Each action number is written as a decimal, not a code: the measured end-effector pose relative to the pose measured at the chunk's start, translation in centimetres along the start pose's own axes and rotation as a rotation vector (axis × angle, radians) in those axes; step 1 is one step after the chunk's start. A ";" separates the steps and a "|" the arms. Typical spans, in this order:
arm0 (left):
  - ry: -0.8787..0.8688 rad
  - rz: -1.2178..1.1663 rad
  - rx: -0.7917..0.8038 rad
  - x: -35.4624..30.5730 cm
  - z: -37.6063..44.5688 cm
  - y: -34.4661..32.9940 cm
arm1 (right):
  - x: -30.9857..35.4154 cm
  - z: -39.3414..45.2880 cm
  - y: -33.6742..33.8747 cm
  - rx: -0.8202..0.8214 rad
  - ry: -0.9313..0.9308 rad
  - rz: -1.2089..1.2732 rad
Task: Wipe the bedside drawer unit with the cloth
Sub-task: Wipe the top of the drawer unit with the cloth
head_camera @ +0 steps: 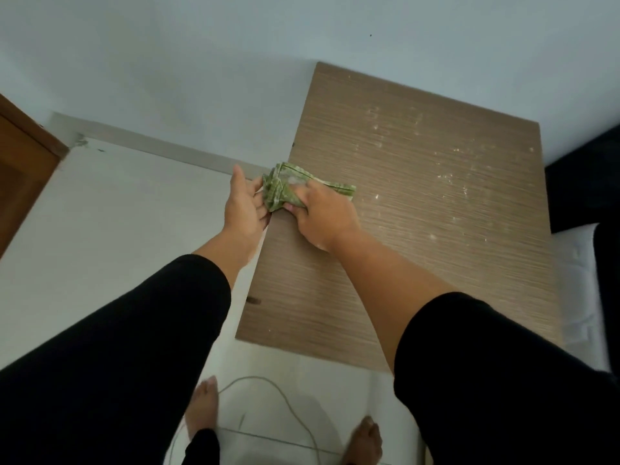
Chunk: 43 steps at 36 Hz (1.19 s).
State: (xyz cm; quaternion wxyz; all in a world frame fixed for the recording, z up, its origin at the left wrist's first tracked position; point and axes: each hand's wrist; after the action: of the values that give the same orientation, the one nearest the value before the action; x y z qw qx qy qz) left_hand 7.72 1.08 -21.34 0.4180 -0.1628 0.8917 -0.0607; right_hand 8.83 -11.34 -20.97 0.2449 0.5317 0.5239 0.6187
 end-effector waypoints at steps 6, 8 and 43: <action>0.111 0.003 0.012 0.5 -2.7 2.1 | 2.2 -5.0 -1.5 0.031 0.035 0.002; 0.137 0.031 0.000 0.9 -3.9 2.6 | 3.0 -7.0 -1.9 0.045 0.052 0.014; -0.131 0.471 -0.148 -4.2 -3.4 -6.6 | -1.0 -4.7 11.4 0.445 -0.063 0.206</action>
State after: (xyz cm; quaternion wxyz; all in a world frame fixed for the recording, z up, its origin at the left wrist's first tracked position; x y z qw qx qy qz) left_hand 9.24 -3.76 -14.49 0.4646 0.0156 0.8779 0.1147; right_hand 7.77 -17.74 -10.50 0.0737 0.6420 0.5825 0.4930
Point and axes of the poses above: each hand's wrist, its own z-axis towards the middle knuckle, its own y-axis out of the back of the hand, x = y × z, and after that the axes turned 5 degrees about y, right-handed
